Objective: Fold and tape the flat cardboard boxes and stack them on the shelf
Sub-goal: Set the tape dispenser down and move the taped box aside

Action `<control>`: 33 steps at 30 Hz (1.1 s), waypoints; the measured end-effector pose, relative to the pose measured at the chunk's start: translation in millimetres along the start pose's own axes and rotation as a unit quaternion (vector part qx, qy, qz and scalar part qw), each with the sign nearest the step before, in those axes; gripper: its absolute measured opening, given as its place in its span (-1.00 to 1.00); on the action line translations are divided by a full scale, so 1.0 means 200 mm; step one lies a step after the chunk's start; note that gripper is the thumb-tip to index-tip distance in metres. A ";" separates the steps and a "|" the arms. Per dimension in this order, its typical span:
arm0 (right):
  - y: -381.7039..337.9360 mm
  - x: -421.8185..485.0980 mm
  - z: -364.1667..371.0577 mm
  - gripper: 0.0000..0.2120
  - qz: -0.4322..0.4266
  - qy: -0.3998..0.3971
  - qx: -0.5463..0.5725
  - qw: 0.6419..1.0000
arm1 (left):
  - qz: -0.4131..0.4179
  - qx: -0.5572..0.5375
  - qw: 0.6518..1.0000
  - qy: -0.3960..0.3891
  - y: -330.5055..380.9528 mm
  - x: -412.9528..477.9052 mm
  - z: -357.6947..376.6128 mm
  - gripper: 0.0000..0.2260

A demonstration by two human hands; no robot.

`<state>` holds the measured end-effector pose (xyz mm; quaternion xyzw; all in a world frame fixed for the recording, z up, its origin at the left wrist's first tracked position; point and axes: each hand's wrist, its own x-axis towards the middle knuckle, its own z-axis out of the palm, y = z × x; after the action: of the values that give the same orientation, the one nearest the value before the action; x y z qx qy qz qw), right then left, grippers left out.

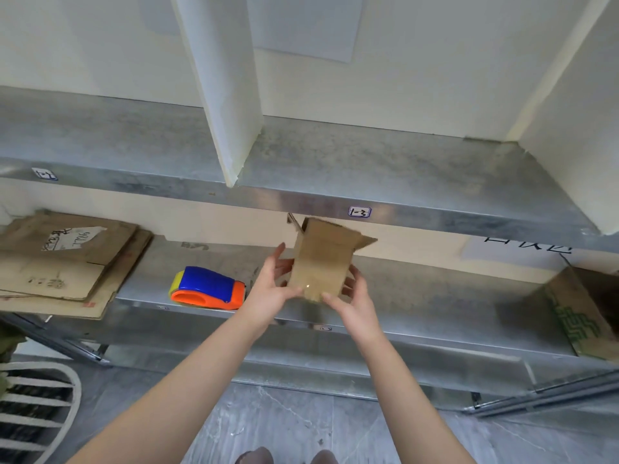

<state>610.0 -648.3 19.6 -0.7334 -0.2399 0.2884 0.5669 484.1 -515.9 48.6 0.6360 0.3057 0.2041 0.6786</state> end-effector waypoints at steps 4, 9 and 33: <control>0.07 -0.03 -0.02 -0.33 -0.025 -0.009 -0.038 0.999 | -0.018 0.042 0.999 0.009 -0.10 -0.04 0.03 -0.39; 0.17 -0.03 -0.01 -0.37 -0.017 -0.019 -0.044 0.999 | -0.060 0.126 0.990 0.017 -0.28 -0.06 0.00 -0.57; 0.32 -0.06 -0.01 -0.51 0.049 0.121 0.039 0.991 | 0.208 0.641 0.728 -0.126 -0.31 0.07 -0.33 -0.42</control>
<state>603.3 -673.4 -41.0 -0.7508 -0.1219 0.2346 0.6052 442.3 -464.4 -15.8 0.9873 0.1354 0.0136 0.0819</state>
